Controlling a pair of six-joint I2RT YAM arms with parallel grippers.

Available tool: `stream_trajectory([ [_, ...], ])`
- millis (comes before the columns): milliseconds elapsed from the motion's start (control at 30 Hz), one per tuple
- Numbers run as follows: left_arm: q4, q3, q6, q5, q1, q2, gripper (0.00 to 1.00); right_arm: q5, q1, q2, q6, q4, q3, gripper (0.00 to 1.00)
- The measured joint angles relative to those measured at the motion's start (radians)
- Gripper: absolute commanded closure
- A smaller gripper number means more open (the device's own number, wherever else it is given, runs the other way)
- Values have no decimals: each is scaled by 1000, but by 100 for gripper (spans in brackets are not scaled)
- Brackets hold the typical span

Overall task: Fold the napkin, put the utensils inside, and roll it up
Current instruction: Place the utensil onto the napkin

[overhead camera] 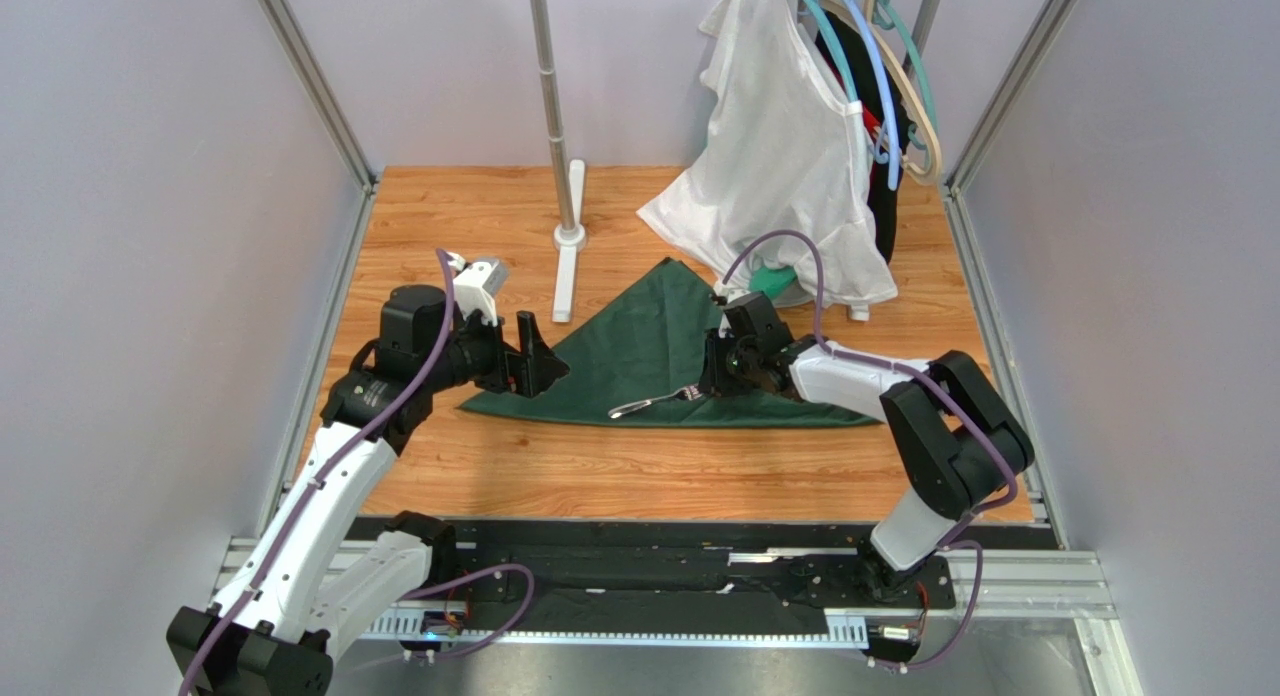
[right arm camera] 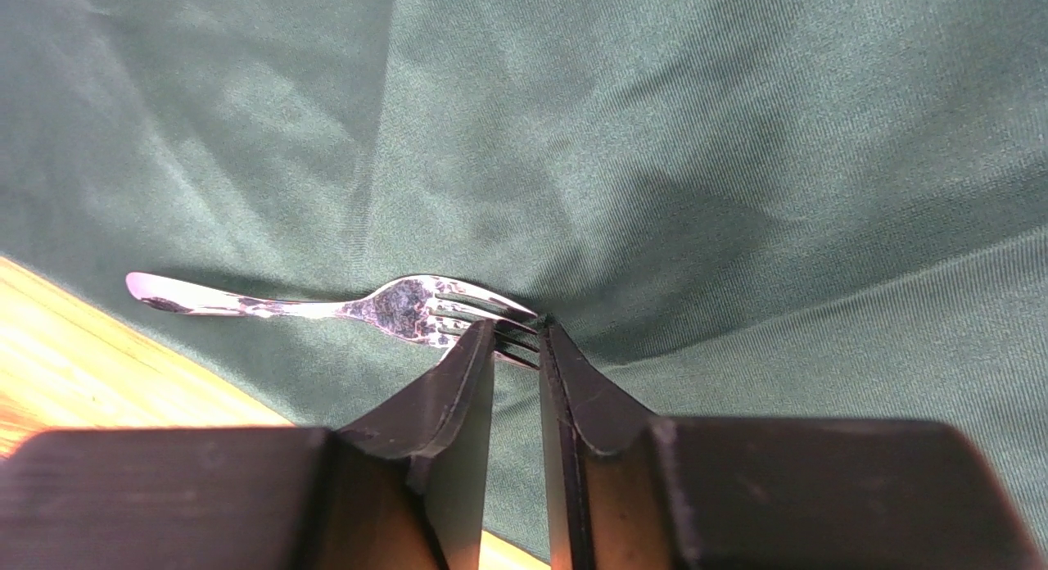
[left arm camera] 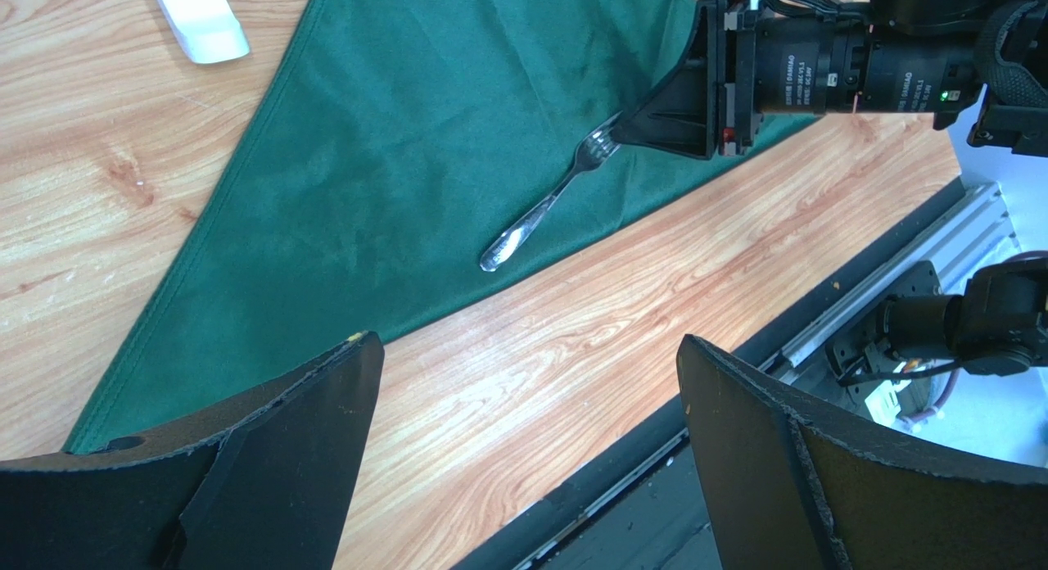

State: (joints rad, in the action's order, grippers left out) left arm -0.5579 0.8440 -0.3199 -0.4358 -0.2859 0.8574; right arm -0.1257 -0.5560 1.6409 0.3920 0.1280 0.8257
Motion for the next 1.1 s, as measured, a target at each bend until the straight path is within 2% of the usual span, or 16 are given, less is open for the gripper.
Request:
stream_trajectory([
  [233,0,0,0,0,0,0,1,-3,3,0,5,-3,0,85],
  [367,0,0,0,0,0,0,1,2,3,-10,24,-1,-1,94],
  [700,0,0,-2,-1,0,0,1,16,3,-76,103,-5,-69,100],
  [900,0,0,-8,-5,0,0,1,51,3,-180,164,-16,-161,100],
  [1100,1,-1,-8,-8,0,-1,1,80,3,-212,219,-37,-208,100],
])
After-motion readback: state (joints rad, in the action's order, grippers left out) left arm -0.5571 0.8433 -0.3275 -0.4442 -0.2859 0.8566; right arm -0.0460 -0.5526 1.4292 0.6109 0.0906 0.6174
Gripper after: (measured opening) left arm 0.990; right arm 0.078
